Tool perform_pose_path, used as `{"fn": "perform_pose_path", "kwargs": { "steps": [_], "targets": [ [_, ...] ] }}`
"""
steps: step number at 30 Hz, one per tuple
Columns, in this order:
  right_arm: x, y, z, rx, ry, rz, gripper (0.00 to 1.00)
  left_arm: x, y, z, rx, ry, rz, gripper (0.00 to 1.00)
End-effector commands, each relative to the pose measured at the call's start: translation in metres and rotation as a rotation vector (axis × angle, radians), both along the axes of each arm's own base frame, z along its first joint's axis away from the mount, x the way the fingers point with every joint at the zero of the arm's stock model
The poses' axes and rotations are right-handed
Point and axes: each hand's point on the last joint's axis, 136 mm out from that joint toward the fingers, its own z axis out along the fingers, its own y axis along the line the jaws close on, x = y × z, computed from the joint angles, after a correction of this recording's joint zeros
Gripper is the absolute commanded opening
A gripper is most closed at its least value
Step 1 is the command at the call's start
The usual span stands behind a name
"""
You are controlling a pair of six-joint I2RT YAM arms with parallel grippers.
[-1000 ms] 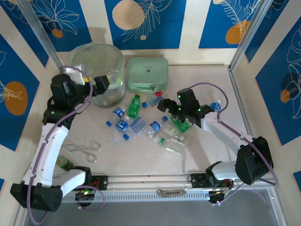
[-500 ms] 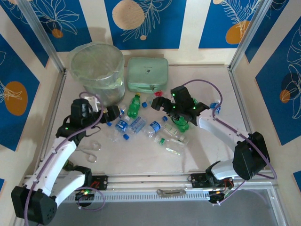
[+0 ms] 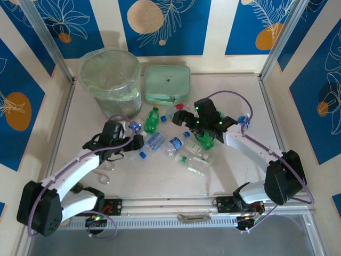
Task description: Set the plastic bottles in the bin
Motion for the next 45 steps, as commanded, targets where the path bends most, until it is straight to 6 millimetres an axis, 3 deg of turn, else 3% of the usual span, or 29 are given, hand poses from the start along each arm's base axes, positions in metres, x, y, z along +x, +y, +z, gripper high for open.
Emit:
{"fn": "perform_pose_path", "kwargs": {
  "steps": [1, 4, 9, 16, 30, 45],
  "targets": [
    [-0.005, -0.005, 0.001, -0.012, -0.006, -0.009, 0.99, 0.009, 0.005, -0.005, 0.081, -0.015, -0.007, 1.00],
    [-0.005, -0.005, 0.001, -0.011, -0.003, -0.007, 0.99, 0.009, 0.002, -0.017, 0.090, 0.019, -0.023, 1.00],
    [-0.006, -0.006, -0.001, -0.014, 0.002, -0.011, 0.99, 0.010, -0.002, -0.028, 0.095, 0.051, -0.046, 0.89],
    [-0.006, -0.003, -0.001, -0.006, 0.006, -0.006, 0.99, 0.012, -0.009, -0.037, 0.101, 0.069, -0.075, 0.84],
    [-0.004, -0.001, -0.001, -0.006, 0.009, -0.004, 0.99, 0.014, -0.019, -0.055, 0.132, 0.125, -0.112, 0.86],
    [-0.001, 0.001, 0.002, -0.005, 0.007, -0.002, 0.99, 0.013, -0.025, -0.060, 0.190, 0.117, -0.169, 0.64]
  ]
}}
